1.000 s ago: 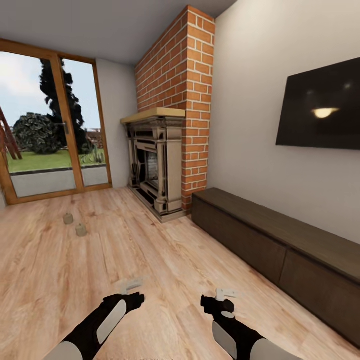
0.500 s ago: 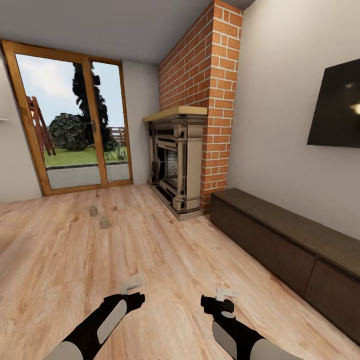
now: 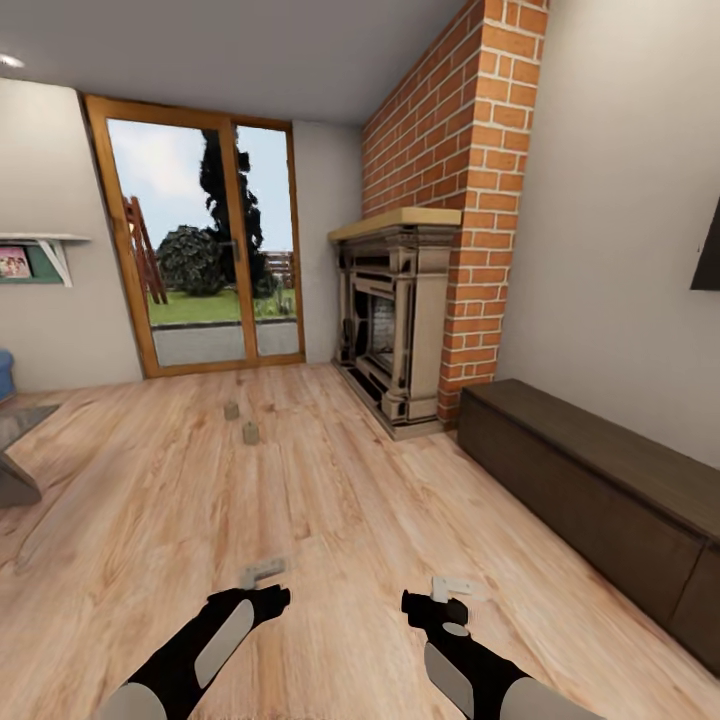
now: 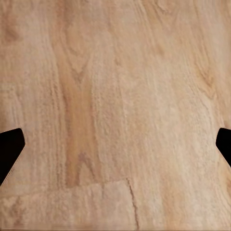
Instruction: Place each of the two pumpkins and all three candles from the living room inside a cabinet in the living room (use any cabinet), then make sure every cabinet is closed, and position the cauldron so it is next to a table in the living room.
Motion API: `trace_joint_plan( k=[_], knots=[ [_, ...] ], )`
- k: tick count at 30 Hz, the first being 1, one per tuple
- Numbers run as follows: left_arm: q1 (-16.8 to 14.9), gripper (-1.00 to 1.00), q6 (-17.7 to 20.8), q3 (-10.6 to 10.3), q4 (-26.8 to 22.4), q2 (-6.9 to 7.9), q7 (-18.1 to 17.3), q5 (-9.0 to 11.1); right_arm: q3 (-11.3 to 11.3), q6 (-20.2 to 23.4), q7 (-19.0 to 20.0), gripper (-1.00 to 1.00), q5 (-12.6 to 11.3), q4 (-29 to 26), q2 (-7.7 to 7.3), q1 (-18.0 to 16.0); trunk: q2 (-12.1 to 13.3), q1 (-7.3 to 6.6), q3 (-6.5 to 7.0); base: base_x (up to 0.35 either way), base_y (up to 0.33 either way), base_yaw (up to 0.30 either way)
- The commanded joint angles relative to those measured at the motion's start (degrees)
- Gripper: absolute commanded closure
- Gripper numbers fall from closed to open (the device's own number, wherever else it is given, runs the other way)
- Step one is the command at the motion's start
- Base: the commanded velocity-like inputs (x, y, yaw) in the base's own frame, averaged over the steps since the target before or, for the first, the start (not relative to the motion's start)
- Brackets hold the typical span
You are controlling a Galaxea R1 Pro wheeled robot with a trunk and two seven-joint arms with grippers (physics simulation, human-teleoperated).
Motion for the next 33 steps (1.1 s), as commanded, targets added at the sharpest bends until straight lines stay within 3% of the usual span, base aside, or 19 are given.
trace_joint_plan(
  k=[1,33],
  knots=[
    [-0.05,-1.0,0.04,-0.39,-0.09,0.08,0.56,0.59,0.46,-0.33,-0.26,-1.0,-0.61,-0.01,-0.02,-0.06,-0.03,-0.01,-0.1,0.0,0.0,0.27],
    [-0.05,-1.0,0.04,-0.39,-0.09,0.03,0.56,0.59,0.46,-0.33,-0.26,-1.0,-0.61,-0.01,-0.02,-0.06,-0.03,-0.01,-1.25,0.003,0.0,0.27]
  ],
)
